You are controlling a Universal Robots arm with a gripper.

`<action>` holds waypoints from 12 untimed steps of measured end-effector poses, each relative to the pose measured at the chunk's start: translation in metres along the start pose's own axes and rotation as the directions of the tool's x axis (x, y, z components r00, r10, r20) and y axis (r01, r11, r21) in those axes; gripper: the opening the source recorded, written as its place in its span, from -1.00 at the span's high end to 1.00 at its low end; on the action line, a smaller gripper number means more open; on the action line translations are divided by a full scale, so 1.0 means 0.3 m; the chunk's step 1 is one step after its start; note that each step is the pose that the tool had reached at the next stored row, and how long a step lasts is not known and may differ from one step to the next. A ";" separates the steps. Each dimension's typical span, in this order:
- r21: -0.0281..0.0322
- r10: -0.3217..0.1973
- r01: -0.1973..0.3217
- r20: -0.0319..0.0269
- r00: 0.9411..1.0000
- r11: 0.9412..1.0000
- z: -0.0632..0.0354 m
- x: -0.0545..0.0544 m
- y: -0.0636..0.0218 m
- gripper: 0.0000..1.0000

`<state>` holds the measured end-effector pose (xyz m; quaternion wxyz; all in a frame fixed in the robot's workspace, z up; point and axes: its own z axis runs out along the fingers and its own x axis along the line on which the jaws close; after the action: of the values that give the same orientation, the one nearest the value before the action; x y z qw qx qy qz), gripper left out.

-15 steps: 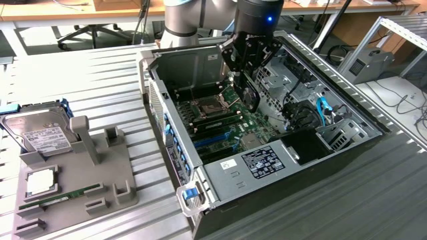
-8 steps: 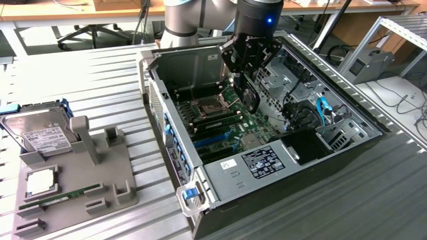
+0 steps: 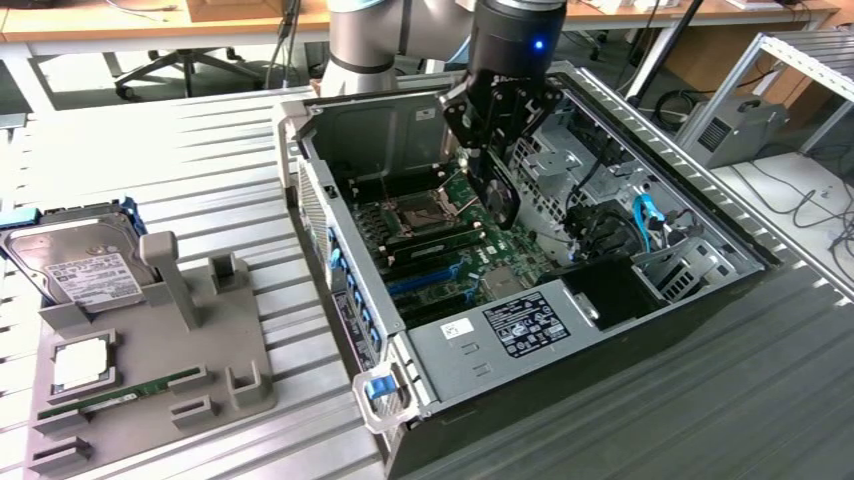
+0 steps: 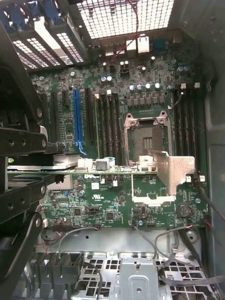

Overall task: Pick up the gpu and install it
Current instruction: 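Pick up the gpu and move the gpu toward the slot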

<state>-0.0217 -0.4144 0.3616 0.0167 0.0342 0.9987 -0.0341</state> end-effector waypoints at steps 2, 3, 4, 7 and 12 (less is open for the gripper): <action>0.000 0.000 0.000 0.000 1.000 1.000 0.003 -0.001 0.000 0.47; 0.001 0.000 0.000 0.000 1.000 1.000 0.004 -0.001 0.000 0.47; 0.001 0.000 0.000 0.000 1.000 1.000 0.007 -0.002 0.001 0.47; 0.002 0.000 0.000 0.000 1.000 1.000 0.012 -0.003 0.001 0.47; 0.004 0.000 0.000 0.000 1.000 1.000 0.019 -0.005 0.002 0.47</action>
<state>-0.0201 -0.4145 0.3561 0.0168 0.0340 0.9986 -0.0361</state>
